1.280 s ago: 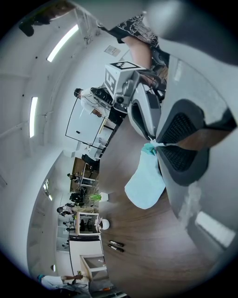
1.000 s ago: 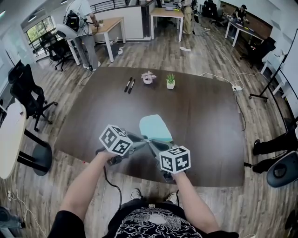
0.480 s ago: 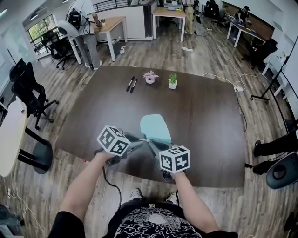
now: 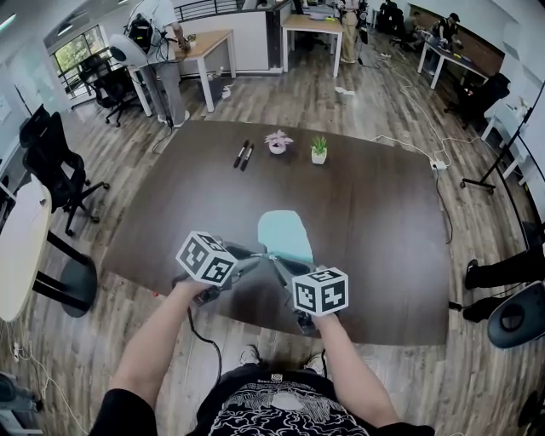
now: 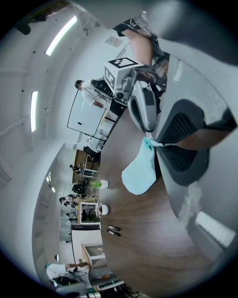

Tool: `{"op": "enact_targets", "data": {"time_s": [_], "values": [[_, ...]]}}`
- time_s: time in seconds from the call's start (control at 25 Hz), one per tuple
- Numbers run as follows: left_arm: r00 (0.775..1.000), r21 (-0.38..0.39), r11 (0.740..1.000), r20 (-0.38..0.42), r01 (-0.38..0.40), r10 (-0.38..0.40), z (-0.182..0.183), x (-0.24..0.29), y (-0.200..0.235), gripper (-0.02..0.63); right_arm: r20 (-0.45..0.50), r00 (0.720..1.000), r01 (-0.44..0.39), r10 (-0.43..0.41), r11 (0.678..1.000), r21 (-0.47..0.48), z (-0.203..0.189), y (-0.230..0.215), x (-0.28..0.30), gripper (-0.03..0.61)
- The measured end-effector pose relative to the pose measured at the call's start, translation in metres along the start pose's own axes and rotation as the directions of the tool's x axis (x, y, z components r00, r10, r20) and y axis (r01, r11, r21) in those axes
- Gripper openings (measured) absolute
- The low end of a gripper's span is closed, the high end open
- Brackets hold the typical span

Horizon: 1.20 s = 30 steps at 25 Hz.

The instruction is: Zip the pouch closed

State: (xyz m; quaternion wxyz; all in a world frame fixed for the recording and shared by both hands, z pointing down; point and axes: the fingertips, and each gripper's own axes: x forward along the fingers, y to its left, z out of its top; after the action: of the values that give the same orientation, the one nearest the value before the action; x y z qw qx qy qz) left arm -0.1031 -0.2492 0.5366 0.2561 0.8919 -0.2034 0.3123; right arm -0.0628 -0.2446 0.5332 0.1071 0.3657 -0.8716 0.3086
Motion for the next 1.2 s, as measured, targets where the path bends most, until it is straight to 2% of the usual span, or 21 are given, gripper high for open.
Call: {"op": "enact_targets", "data": {"time_s": [0.16, 0.44, 0.84, 1.2], "values": [[0.997, -0.087, 0.996, 0.064, -0.027, 0.033, 0.001, 0.0, 0.005, 0.021, 0.018, 1.0, 0.009, -0.009, 1.0, 0.024, 0.003, -0.005, -0.001, 0.009], [0.985, -0.168, 0.981, 0.125, -0.094, 0.115, -0.002, 0.004, 0.007, 0.021, 0.013, 0.999, 0.038, -0.038, 0.999, 0.019, -0.003, -0.009, -0.003, 0.009], [0.964, -0.215, 0.968, 0.201, -0.128, 0.172, 0.004, 0.004, 0.007, 0.021, 0.034, 0.997, 0.066, -0.066, 0.998, 0.016, 0.001, -0.015, -0.007, 0.009], [0.956, -0.239, 0.962, 0.223, -0.135, 0.189, 0.002, 0.0, 0.005, 0.021, 0.038, 0.997, 0.063, -0.064, 0.998, 0.011, -0.001, -0.011, -0.008, 0.011]]}}
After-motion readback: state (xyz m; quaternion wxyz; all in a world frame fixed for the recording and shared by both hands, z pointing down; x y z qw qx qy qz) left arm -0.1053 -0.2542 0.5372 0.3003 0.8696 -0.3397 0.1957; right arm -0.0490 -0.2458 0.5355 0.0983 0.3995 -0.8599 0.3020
